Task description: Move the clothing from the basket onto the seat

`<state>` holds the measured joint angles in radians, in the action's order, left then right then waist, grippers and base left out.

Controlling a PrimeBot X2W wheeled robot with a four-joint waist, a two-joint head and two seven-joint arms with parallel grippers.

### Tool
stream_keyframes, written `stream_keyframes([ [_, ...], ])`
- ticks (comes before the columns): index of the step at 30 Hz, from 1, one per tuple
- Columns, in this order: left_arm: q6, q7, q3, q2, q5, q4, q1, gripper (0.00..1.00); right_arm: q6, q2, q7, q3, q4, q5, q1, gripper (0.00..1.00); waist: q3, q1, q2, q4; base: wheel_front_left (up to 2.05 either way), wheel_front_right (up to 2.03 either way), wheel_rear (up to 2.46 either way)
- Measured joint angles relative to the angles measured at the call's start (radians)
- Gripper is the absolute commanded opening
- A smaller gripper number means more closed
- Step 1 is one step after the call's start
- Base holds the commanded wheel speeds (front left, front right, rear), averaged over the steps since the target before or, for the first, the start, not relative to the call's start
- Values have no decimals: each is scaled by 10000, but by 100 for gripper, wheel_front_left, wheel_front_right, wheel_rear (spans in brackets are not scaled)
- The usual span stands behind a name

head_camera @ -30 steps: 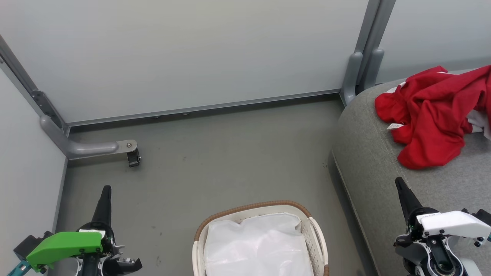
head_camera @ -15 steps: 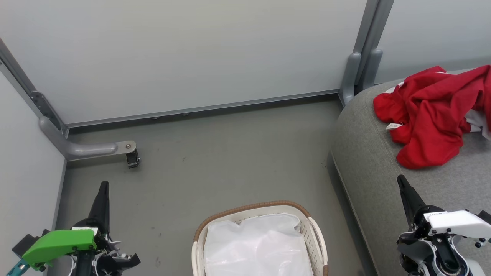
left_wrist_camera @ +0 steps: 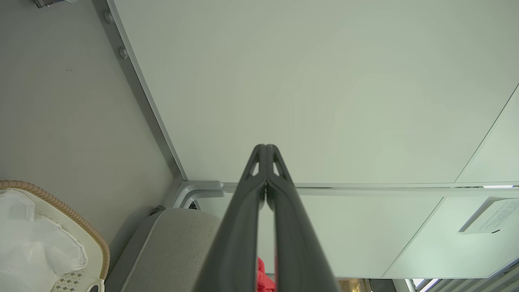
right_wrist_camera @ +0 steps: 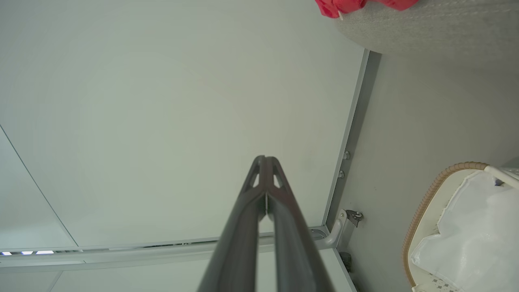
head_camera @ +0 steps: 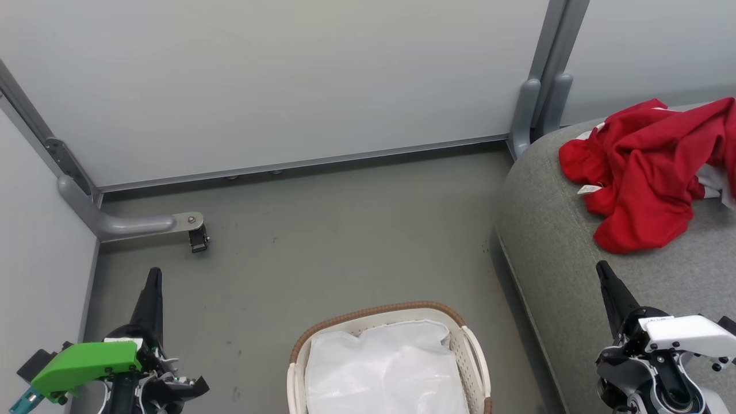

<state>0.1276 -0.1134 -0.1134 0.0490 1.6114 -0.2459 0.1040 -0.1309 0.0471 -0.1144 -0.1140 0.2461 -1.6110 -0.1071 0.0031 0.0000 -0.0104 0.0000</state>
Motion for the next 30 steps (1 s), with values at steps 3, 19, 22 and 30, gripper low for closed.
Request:
stream_keyframes([
  [3, 0, 0, -2, 0, 0, 0, 0, 0, 0, 0, 0, -2, 0, 0, 0, 0, 0, 0, 0, 0, 0, 0, 0],
  [19, 0, -2, -4, 0, 0, 0, 0, 0, 0, 0, 0, -2, 0, 0, -1, 0, 0, 0, 0, 0, 0, 0, 0],
  [22, 0, -2, -6, 0, 0, 0, 0, 0, 0, 0, 0, -2, 0, 0, -1, 0, 0, 0, 0, 0, 0, 0, 0],
  [30, 0, -2, -6, 0, 0, 0, 0, 0, 0, 0, 0, -2, 0, 0, -1, 0, 0, 0, 0, 0, 0, 0, 0],
])
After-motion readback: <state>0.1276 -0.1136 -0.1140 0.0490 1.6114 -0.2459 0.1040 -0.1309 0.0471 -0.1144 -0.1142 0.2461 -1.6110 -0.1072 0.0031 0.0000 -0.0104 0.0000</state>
